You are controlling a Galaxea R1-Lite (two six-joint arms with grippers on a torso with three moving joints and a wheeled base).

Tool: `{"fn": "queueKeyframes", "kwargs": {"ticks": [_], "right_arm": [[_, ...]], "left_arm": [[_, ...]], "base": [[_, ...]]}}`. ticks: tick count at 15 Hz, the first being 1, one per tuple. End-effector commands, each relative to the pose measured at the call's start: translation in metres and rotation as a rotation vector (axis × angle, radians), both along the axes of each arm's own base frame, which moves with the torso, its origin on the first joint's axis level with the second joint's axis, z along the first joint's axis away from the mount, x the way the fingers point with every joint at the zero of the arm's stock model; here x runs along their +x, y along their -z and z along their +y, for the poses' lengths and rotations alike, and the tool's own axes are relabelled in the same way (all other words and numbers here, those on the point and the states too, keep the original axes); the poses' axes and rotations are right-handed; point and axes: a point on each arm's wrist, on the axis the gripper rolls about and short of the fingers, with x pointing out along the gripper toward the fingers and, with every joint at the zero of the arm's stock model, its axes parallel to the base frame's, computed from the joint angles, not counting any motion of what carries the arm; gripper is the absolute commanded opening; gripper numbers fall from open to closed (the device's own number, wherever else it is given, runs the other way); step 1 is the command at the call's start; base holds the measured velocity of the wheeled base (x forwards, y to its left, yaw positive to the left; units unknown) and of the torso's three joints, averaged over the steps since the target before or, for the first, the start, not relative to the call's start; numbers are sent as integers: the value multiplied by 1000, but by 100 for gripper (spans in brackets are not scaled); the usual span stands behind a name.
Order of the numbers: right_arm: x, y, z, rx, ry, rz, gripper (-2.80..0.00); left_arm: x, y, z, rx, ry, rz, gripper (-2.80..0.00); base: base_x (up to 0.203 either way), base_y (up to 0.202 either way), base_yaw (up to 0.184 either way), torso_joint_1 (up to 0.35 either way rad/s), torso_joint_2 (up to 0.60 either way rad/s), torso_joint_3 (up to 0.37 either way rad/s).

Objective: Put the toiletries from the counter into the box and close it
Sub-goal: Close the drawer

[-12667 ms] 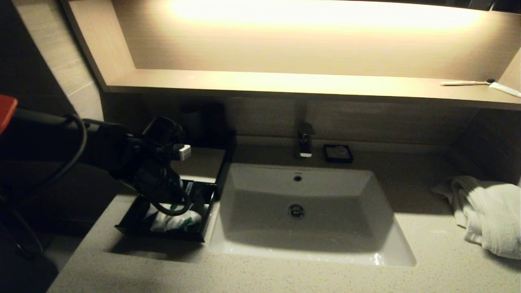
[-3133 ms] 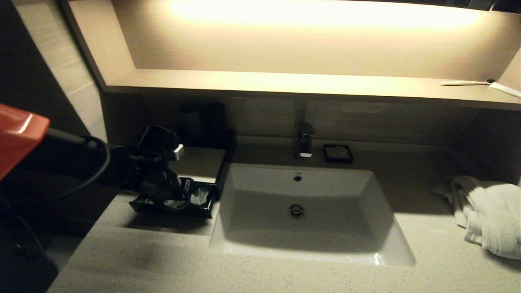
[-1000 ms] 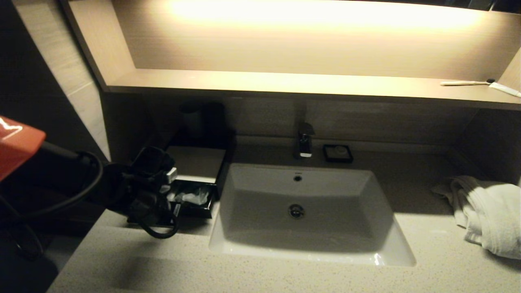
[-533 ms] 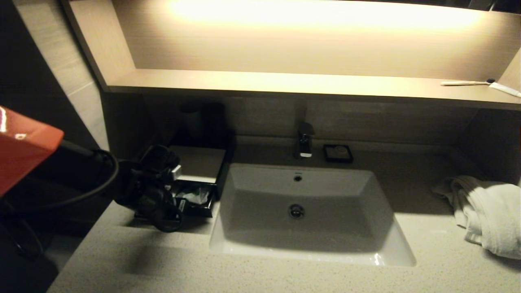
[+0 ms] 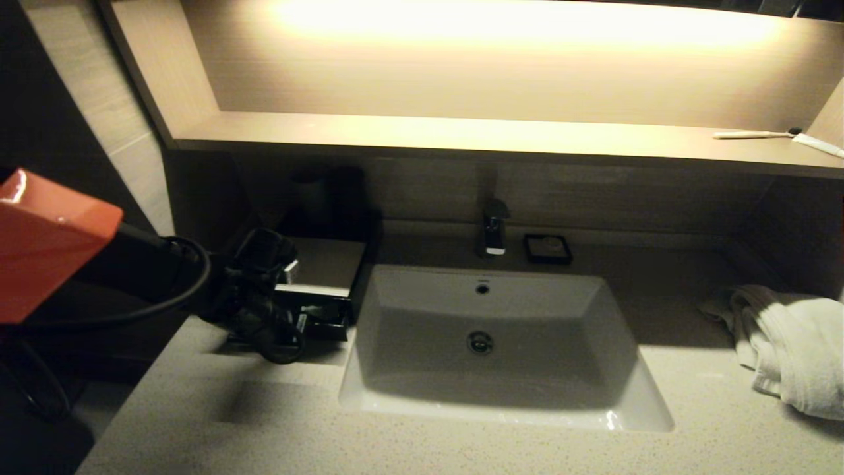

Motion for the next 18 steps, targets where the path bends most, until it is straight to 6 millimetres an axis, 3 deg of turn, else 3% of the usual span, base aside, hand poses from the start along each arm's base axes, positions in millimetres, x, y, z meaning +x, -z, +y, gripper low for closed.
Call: {"fn": "queueKeyframes", "kwargs": {"ticks": [1,10,18], "right_arm": [[0,0,0,0,0,0,-280],[0,0,0,0,0,0,-280],[0,0,0,0,0,0,-280]], "left_arm": [[5,-2,-1,-4,-1,-15,-280],[23,-7,-6,-13,-1,-65,-280],[28,-14,-7,-25,-5,-100,-280]], "base": [[0,0,0,0,0,0],[0,0,0,0,0,0],[0,0,0,0,0,0]]}}
